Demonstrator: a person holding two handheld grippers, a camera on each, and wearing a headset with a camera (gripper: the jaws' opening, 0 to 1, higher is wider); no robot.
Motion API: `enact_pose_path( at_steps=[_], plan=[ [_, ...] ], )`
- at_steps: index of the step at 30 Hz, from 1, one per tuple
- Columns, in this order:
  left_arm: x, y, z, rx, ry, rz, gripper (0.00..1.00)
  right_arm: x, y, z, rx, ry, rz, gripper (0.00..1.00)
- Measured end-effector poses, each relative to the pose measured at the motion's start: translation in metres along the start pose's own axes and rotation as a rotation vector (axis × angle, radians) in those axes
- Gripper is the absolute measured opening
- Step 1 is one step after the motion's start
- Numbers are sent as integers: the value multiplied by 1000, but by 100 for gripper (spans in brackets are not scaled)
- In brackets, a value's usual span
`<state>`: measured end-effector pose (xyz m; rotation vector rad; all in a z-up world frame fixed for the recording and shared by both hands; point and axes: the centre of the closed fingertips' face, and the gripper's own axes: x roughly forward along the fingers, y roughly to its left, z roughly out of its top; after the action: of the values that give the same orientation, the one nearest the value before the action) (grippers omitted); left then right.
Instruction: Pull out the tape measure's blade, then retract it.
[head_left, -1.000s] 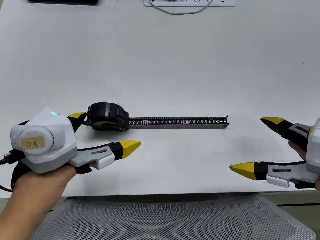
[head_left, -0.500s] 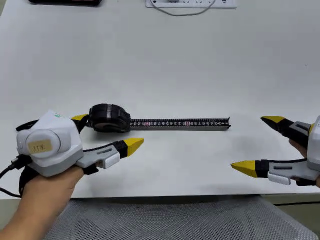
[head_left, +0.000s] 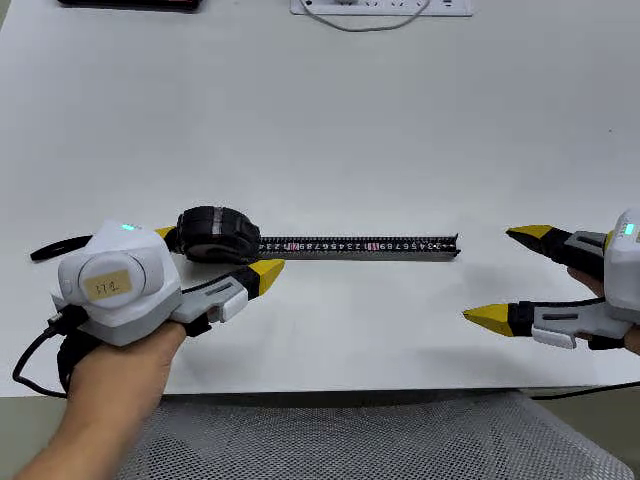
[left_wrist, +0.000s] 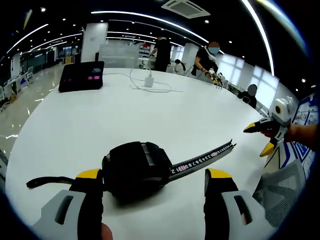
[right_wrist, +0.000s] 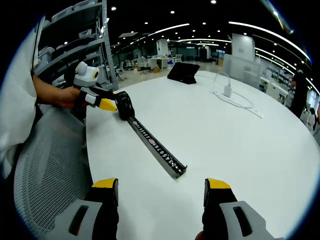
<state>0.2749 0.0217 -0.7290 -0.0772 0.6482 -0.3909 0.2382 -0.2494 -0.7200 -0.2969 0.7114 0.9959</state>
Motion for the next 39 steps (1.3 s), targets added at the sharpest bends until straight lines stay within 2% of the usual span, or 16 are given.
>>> enact_pose_path(
  at_steps=[7, 12, 27, 32, 39],
  plan=[
    [3, 3, 2, -27, -10, 38, 78, 5, -4, -1, -46, 29, 30, 57],
    [6, 6, 2, -55, -14, 57, 76, 9, -8, -1, -75, 49, 48, 55],
    [11, 14, -1, -58, -5, 111, 69, 20, -20, 3, -151, 104, 89, 48],
    [13, 19, -1, -100, -8, 132, 66, 24, -24, 1, -174, 121, 103, 47],
    [15, 22, -1, -108, -7, 150, 63, 30, -31, 0, -210, 144, 115, 44]
  ],
)
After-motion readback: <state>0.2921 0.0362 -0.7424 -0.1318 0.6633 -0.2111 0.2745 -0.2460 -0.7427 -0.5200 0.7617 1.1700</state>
